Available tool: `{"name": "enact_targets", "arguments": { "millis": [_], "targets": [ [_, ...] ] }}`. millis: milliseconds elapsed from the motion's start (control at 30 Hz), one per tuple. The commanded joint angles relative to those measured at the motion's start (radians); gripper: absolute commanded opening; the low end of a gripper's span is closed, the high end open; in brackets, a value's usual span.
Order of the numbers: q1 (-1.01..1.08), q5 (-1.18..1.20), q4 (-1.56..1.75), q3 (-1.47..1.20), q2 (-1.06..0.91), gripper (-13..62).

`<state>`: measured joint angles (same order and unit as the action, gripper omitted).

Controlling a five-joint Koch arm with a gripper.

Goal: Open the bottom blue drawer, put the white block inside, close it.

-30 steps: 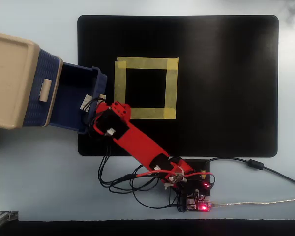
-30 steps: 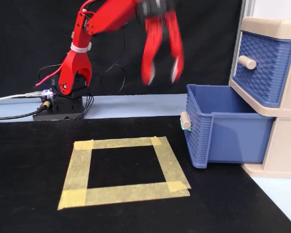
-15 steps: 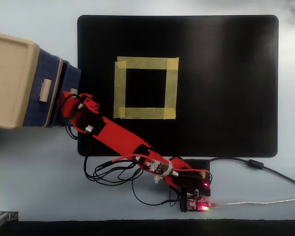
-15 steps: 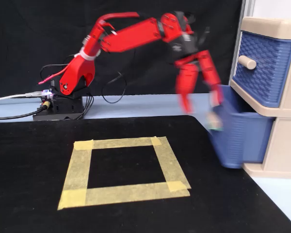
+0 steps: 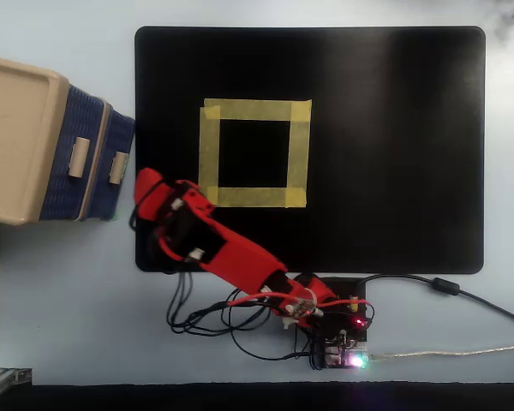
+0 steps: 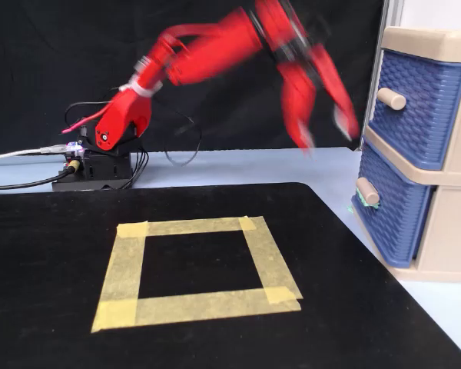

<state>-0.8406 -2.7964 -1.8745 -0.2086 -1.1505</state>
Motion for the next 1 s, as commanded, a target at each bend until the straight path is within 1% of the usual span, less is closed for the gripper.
{"name": "enact_targets", "arguments": {
  "millis": [0, 67, 100, 167, 267, 367, 433, 467, 500, 600, 733, 967],
  "targets": [
    [0.121, 0.149, -0.187, -0.017, -0.196, 33.9],
    [0.249, 0.350, -0.176, -0.199, -0.321, 33.9],
    [0.305, 0.463, -0.173, -0.334, -0.408, 33.9],
    [0.390, 0.707, -0.169, -0.641, -0.571, 33.9],
    [0.508, 1.046, -0.110, -1.120, -0.761, 33.8],
    [0.669, 1.197, 0.075, -1.566, -0.986, 33.7],
    [0.710, 1.244, 0.196, -1.789, -1.149, 33.7],
    [0.718, 1.264, 0.247, -1.887, -1.204, 33.7],
    [0.721, 1.279, 0.273, -1.979, -1.201, 33.8],
    [0.719, 1.284, 0.299, -2.125, -1.200, 34.0],
    [0.719, 1.281, 0.295, -2.229, -1.200, 34.5],
    [0.719, 1.284, 0.259, -2.255, -1.200, 34.3]
  ]
}}
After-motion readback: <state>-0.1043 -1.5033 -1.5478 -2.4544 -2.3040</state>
